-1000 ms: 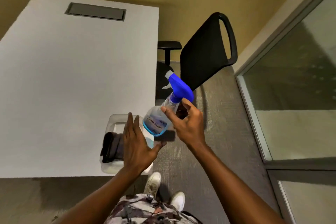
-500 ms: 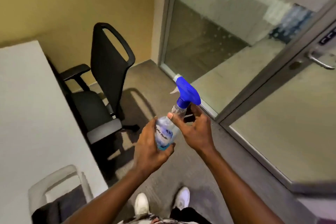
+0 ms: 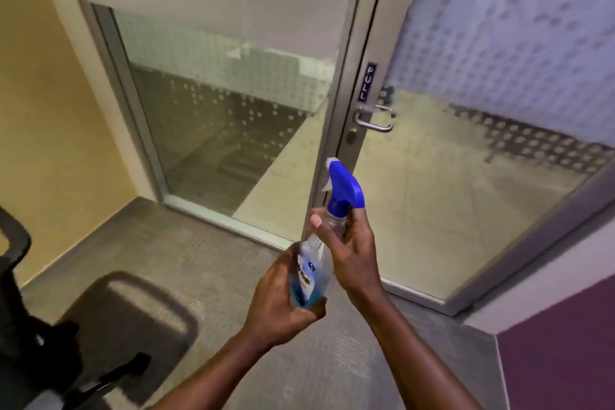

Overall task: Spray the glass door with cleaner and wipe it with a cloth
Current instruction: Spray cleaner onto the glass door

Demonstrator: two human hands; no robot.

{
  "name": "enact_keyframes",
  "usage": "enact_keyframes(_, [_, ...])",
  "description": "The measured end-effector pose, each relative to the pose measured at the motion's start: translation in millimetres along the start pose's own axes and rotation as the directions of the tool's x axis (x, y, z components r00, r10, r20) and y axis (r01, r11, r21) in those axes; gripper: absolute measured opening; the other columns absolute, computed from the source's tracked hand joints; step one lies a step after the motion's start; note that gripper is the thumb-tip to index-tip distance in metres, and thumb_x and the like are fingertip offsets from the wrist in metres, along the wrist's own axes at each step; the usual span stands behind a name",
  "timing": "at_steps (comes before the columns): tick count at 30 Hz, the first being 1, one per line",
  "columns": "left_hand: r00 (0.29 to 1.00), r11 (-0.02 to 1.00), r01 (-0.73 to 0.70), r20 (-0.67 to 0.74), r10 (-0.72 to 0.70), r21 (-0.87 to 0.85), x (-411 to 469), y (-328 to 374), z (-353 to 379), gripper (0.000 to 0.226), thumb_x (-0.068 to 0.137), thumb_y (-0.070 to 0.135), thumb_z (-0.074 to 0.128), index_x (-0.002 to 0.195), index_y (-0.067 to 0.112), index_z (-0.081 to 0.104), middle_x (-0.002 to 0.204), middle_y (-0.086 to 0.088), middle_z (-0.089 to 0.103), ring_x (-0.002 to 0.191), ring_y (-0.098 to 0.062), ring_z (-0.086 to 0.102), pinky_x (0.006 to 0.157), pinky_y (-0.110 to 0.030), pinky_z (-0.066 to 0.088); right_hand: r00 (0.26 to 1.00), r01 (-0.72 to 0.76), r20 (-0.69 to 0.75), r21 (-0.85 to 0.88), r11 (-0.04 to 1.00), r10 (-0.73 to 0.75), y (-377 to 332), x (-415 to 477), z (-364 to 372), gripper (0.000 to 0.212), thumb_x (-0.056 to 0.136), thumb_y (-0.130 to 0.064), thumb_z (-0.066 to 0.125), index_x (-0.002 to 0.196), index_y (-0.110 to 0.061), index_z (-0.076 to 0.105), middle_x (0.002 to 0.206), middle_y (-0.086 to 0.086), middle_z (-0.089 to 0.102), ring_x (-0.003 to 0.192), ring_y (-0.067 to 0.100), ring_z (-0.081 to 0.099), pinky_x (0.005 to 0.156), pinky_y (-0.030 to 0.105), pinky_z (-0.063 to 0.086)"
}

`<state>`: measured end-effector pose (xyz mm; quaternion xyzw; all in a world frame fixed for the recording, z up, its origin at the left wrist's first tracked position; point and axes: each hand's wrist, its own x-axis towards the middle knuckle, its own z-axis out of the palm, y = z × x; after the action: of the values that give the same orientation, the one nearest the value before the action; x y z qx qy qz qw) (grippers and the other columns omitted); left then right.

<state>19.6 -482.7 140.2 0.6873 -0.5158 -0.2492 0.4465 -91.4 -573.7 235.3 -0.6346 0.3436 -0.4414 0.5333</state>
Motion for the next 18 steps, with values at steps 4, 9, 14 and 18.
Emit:
enact_keyframes(4, [0.988,0.992,-0.125,0.092,0.126,-0.019,54,41,40,0.095,0.069,0.039,0.091,0.150,0.048,0.042,0.137,0.020,0.067,0.124,-0.006,0.068,0.099,-0.026,0.062,0.996,0.040,-0.086,0.111,0.993,-0.031,-19,38,-51,0.044,0.091,-0.038,0.076,0.134,-0.034,0.065,0.114,0.007,0.082,0.089,0.024,0.081,0.082,0.031,0.065])
enact_keyframes(9, [0.965,0.979,-0.194,0.168,0.203,-0.068,113,83,81,0.095,0.069,0.039,0.091,0.151,0.045,0.045,0.131,0.017,0.072,0.115,-0.008,0.074,0.093,-0.036,0.066,0.981,0.127,-0.162,0.141,0.982,-0.103,-35,79,-108,0.071,0.085,-0.062,0.084,0.138,-0.021,0.061,0.116,0.019,0.079,0.078,0.022,0.076,0.080,0.040,0.067])
enact_keyframes(14, [0.919,0.944,-0.311,0.218,0.328,-0.110,165,123,100,0.100,0.071,0.038,0.093,0.157,0.044,0.042,0.137,0.026,0.064,0.124,-0.006,0.069,0.097,-0.016,0.058,0.953,0.247,-0.213,0.142,0.959,-0.214,-47,117,-152,0.066,0.093,-0.048,0.073,0.149,-0.019,0.055,0.119,0.019,0.077,0.073,0.019,0.067,0.075,0.032,0.063])
enact_keyframes(18, [0.877,0.921,-0.357,0.285,0.388,-0.156,211,151,104,0.107,0.071,0.037,0.097,0.160,0.045,0.037,0.145,0.025,0.063,0.133,0.001,0.063,0.107,-0.025,0.059,0.922,0.305,-0.281,0.097,0.947,-0.268,-59,151,-177,0.046,0.101,-0.032,0.063,0.144,-0.015,0.057,0.109,0.016,0.078,0.067,0.016,0.061,0.070,0.024,0.058])
